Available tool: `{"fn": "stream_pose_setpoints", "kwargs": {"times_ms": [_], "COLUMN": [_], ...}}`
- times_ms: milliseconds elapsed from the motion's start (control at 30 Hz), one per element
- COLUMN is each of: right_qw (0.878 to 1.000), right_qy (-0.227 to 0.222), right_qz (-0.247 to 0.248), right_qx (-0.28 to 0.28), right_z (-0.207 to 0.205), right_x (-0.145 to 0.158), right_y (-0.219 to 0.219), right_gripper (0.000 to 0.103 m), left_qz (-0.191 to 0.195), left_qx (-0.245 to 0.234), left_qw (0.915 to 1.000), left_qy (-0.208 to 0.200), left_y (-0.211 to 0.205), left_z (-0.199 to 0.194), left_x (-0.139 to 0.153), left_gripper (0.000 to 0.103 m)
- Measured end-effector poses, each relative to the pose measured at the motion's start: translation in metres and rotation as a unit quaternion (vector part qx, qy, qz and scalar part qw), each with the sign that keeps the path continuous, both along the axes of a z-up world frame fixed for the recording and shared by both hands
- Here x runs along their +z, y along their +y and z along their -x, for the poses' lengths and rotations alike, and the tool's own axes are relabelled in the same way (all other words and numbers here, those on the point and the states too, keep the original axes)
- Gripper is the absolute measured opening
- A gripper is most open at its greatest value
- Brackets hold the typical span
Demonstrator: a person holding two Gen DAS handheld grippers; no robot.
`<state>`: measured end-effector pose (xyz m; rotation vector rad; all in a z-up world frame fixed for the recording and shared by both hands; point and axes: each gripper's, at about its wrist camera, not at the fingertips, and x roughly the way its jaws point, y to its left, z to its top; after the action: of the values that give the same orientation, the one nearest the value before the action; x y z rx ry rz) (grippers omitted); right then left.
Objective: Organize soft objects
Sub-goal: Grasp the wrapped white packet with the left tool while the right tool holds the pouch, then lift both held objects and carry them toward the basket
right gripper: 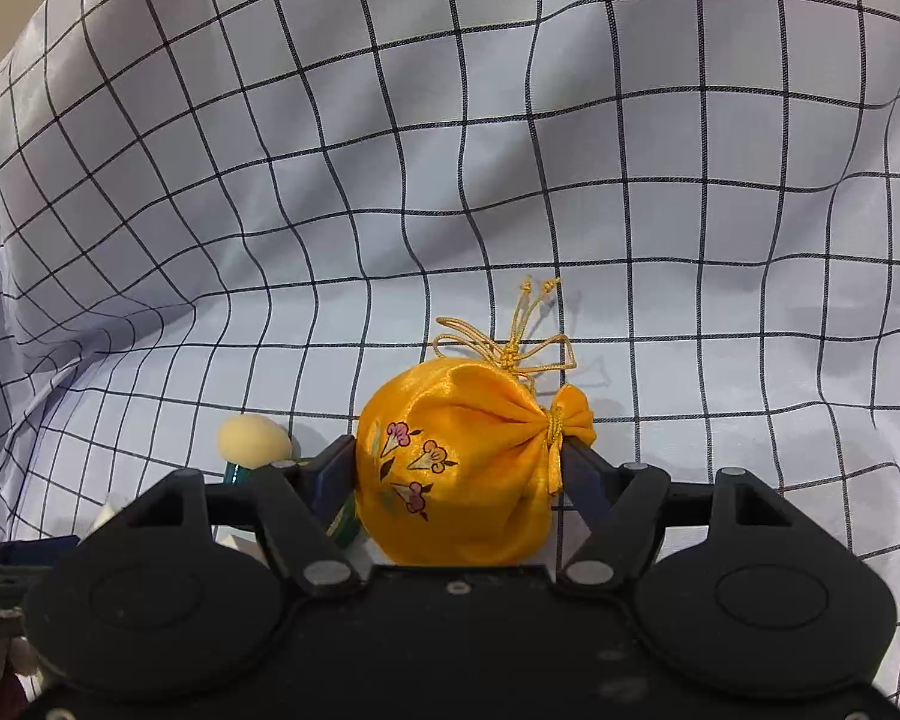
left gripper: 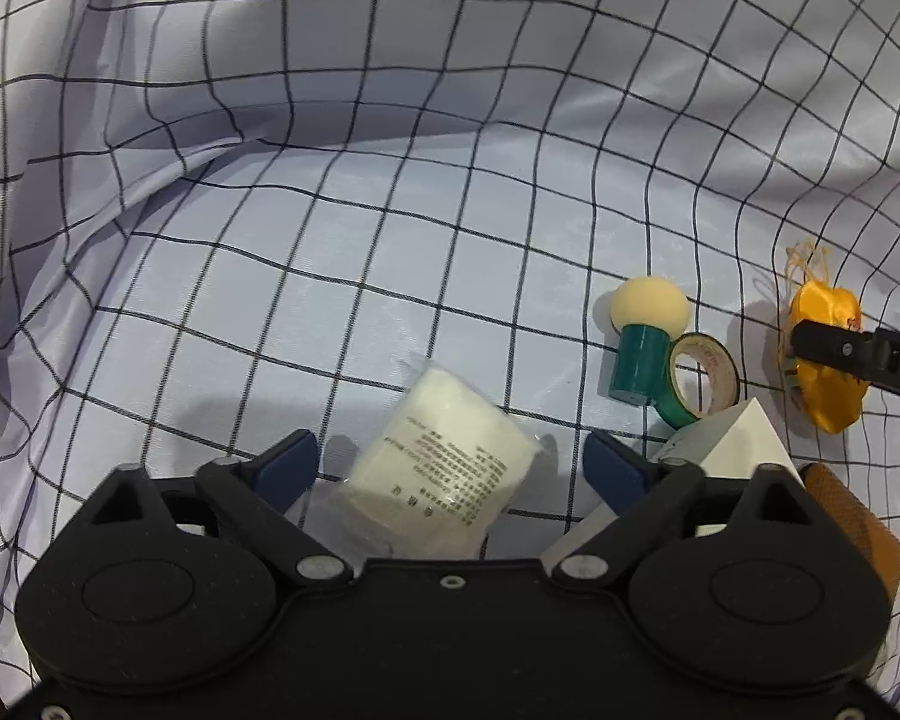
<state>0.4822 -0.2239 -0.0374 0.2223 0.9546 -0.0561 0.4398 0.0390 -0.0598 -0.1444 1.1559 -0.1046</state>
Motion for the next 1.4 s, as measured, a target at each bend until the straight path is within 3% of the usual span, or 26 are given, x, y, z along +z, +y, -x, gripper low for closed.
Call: {"fn": "stream_pose_setpoints", "kwargs": {"times_ms": [100,200,300,700,1400], "right_qw": [1.0,1.0,1.0,1.0,0.988], "right_qy": [-0.002,-0.004,-0.005,-0.013,-0.024], "right_qz": [0.004,0.006,0.008,0.019,0.02], "right_qx": [-0.001,-0.003,-0.006,0.011,0.149], "right_z": [0.004,0.003,0.004,0.001,0.014], "right_x": [0.003,0.002,0.004,0.025,0.042], "right_y": [-0.003,-0.003,-0.004,0.021,0.167], "right_gripper": [0.072,0.072,0.072,0.072,0.072], "left_qz": [-0.006,-0.014,0.0,-0.004,0.008], "left_qx": [0.002,0.004,0.012,0.032,0.086], "left_qw": [0.9999,0.9999,0.9999,0.9984,0.9936], "left_qy": [0.011,-0.002,-0.007,-0.047,-0.073], "left_y": [0.0,0.002,0.008,0.026,0.113], "left_z": [-0.003,-0.003,-0.005,0.002,0.064], "left_x": [-0.006,-0.006,-0.004,0.018,0.023], "left_gripper": [0.06,0.052,0.051,0.051,0.051]}}
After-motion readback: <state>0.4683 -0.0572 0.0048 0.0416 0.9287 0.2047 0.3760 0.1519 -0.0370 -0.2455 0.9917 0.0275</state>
